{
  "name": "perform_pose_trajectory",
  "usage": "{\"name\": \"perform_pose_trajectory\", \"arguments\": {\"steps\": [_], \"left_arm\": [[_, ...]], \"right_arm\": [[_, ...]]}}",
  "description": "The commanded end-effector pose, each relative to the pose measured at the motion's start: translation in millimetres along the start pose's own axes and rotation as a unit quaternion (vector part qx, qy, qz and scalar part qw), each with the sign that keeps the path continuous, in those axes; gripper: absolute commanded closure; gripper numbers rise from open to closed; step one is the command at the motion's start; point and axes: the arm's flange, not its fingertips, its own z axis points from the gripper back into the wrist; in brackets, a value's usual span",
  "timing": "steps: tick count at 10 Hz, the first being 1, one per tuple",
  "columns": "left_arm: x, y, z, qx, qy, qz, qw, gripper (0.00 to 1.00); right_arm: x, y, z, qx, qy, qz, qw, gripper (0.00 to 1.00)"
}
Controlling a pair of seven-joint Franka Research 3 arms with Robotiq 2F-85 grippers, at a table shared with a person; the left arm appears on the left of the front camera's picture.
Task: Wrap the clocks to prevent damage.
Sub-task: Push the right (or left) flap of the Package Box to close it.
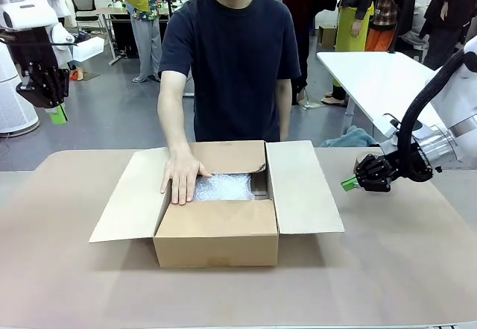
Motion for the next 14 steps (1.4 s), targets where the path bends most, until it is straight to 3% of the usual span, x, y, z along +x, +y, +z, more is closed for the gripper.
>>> {"name": "perform_pose_trajectory", "arguments": {"steps": [1,4,9,12,14], "left_arm": [[-1.7,0.3,1.1,0.006,0.011,0.001,1.0,1.0],[-1.7,0.3,1.1,0.006,0.011,0.001,1.0,1.0],[-1.7,0.3,1.1,0.006,0.011,0.001,1.0,1.0],[-1.7,0.3,1.1,0.006,0.011,0.001,1.0,1.0],[-1.7,0.3,1.1,0.006,0.011,0.001,1.0,1.0]], "right_arm": [[-0.6,-1.0,-12.1,-0.016,-0.026,0.024,0.999,0.99],[-0.6,2.5,-28.9,-0.028,-0.083,0.051,0.995,0.99],[-15.5,-1.8,-53.7,-0.008,-0.107,0.056,0.993,0.99],[-15.8,-4.3,-58.3,-0.016,-0.221,0.044,0.974,0.99],[-13.7,-4.1,-54.1,-0.045,-0.255,0.06,0.964,0.99]]}}
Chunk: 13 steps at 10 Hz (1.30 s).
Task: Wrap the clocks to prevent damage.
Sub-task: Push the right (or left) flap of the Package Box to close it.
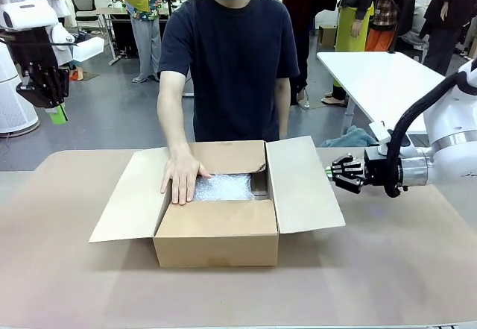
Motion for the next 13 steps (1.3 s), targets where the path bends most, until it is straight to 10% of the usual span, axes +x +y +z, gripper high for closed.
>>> {"name": "perform_pose_trajectory", "arguments": {"steps": [1,13], "left_arm": [[-1.7,0.3,1.1,0.006,0.011,0.001,1.0,1.0],[-1.7,0.3,1.1,0.006,0.011,0.001,1.0,1.0]], "right_arm": [[-1.4,-2.1,4.4,-0.026,-0.047,0.021,0.998,0.99],[26.3,-4.7,-83.0,-0.003,-0.059,0.07,0.996,0.99]]}}
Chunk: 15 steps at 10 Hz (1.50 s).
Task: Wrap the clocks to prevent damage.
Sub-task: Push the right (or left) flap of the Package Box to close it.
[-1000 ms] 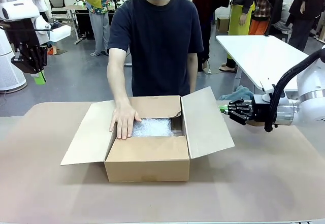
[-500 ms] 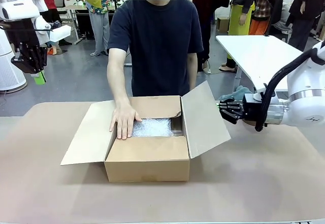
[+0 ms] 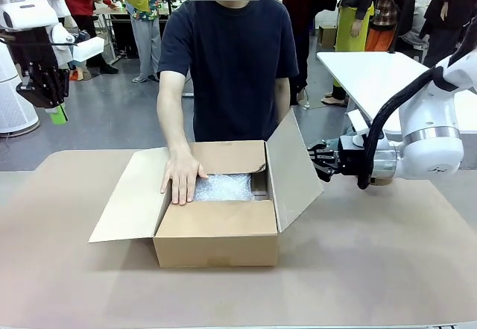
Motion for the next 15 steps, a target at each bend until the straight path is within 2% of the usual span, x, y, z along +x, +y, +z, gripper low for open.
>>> {"name": "perform_pose_trajectory", "arguments": {"steps": [1,8,15], "left_arm": [[-1.9,0.3,1.1,0.006,0.011,0.001,1.0,1.0],[-1.9,0.3,1.1,0.006,0.011,0.001,1.0,1.0],[-1.9,0.3,1.1,0.006,0.011,0.001,1.0,1.0]], "right_arm": [[-0.6,-0.8,-17.7,-0.021,-0.007,0.038,0.999,0.99],[-17.8,-1.1,-47.9,0.004,0.01,0.024,1.0,0.99],[-26.8,3.8,-64.5,0.013,0.026,-0.049,0.998,0.99]]}}
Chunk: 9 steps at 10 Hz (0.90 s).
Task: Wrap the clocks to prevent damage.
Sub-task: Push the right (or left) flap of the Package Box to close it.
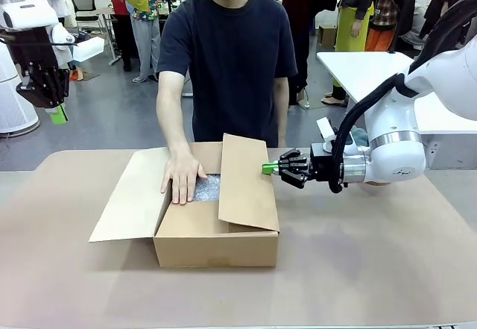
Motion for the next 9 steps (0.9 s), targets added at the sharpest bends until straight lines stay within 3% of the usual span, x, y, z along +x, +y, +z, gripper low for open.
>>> {"name": "perform_pose_trajectory", "arguments": {"steps": [1,7,8,9], "left_arm": [[-2.0,0.3,1.1,0.006,0.011,0.001,1.0,1.0],[-2.0,0.3,1.1,0.006,0.011,0.001,1.0,1.0],[-2.0,0.3,1.1,0.006,0.011,0.001,1.0,1.0],[-2.0,0.3,1.1,0.006,0.011,0.001,1.0,1.0]], "right_arm": [[-5.6,1.0,-10.0,-0.009,0.016,-0.024,1.0,0.99],[-30.4,-0.3,-0.5,0.037,0.077,-0.047,0.995,0.99],[-3.2,-2.3,0.4,0.004,0.018,-0.042,0.999,0.99],[-3.2,-2.3,0.4,0.004,0.018,-0.042,0.999,0.99]]}}
